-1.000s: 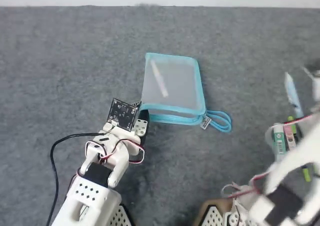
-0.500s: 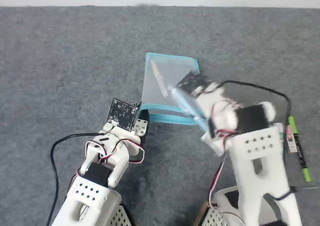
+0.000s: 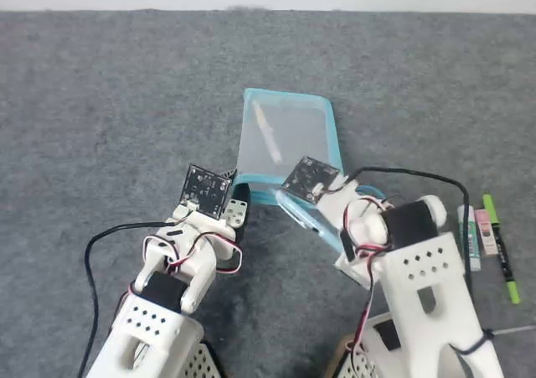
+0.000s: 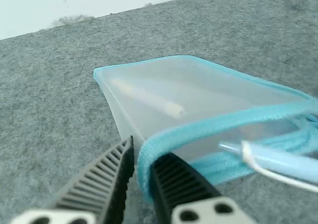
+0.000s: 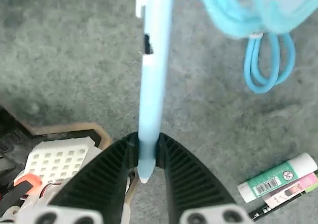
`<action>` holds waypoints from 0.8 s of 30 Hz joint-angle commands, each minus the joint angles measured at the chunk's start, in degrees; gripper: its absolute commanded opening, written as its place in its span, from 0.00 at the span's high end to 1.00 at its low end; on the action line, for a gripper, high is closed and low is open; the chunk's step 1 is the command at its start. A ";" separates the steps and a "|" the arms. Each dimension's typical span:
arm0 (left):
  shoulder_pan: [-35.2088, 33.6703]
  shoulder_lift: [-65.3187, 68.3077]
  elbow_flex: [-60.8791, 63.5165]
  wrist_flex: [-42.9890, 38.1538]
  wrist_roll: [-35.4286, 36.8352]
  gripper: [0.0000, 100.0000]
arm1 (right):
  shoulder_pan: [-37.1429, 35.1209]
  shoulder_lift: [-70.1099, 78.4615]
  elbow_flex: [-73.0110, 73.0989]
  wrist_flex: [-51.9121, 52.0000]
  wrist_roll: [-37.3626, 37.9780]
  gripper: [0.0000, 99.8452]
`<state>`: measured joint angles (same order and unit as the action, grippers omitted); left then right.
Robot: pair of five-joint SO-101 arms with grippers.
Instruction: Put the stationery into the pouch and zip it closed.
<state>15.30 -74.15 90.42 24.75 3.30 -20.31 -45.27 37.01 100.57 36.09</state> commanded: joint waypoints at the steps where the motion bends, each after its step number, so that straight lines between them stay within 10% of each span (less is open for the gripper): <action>1: -0.35 -0.97 -0.75 -1.58 -0.70 0.99 | 4.44 -0.48 -0.70 1.98 1.23 0.99; 13: -0.35 -0.70 -0.75 -1.58 -0.70 0.99 | 8.75 24.04 -23.21 2.33 -12.13 0.99; 24: -0.26 -0.62 -0.66 -1.58 -0.70 0.99 | -6.90 42.95 -43.69 2.42 -23.65 0.99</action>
<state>15.30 -74.15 90.42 24.75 3.30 -23.91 -2.73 -1.14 100.57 14.20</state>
